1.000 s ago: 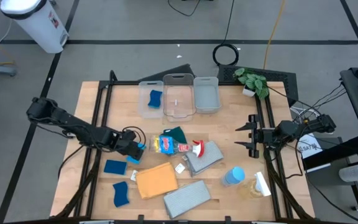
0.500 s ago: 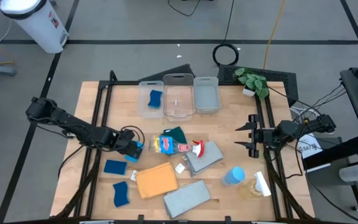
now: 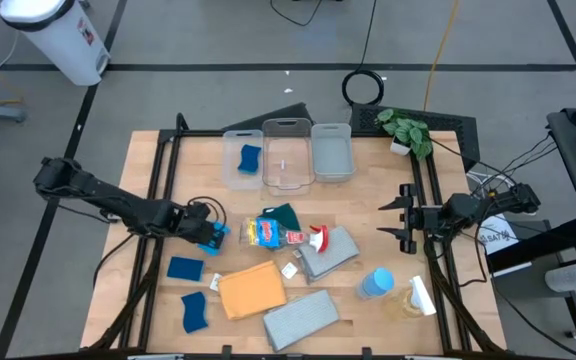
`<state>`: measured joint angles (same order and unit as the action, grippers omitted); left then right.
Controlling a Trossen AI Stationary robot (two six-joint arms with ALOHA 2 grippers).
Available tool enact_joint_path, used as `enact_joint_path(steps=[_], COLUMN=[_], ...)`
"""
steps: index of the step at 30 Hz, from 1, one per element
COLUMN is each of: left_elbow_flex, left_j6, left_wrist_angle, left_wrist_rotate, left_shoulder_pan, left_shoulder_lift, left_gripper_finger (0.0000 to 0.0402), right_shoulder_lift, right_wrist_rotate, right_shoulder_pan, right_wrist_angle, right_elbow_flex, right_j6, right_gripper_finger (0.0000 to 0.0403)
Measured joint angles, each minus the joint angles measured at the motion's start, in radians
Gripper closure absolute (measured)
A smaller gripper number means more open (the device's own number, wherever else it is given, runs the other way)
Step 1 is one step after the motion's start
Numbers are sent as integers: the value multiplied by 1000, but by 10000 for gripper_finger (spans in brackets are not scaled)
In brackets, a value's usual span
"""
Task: Pick & Place Kitchen Items
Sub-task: Put the blue sponge into the white transparent bin
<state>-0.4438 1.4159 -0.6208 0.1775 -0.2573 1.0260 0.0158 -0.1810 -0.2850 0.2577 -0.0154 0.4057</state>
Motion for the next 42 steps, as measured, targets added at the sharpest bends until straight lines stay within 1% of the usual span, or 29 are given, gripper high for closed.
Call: enact_joint_path(steps=[5,9,13,18,22,26,31,35,39,42], left_elbow_flex=[-38,-75,-113,-132,-132,-132,-132,-132,-132,-133], left_j6=[-33,-92,-144,-180,-181,-181,-181,-184,-184,-185], left_wrist_angle=[-42,-37,-32,-34,-35,-35,-34,-34,-31,-15], left_wrist_rotate=[75,165,259,319,325,331,332,332,340,350], left_shoulder_pan=[1,1,1,2,2,2,2,2,2,2], left_shoulder_lift=[-114,-193,-250,-280,-279,-280,-280,-280,-280,-280], left_gripper_finger=[386,395,389,396,389,396,387,396,387,393], right_shoulder_lift=[0,0,0,0,0,0,0,0,0,0], right_wrist_rotate=[0,0,0,0,0,0,0,0,0,0], right_shoulder_pan=[0,0,0,0,0,0,0,0,0,0], right_wrist_angle=[3,1,0,0,0,0,0,0,0,0], right_elbow_flex=[0,0,0,0,0,0,0,0,0,0], right_j6=[0,0,0,0,0,0,0,0,0,0], right_gripper_finger=[195,196,197,195,197,197,198,199,196,195])
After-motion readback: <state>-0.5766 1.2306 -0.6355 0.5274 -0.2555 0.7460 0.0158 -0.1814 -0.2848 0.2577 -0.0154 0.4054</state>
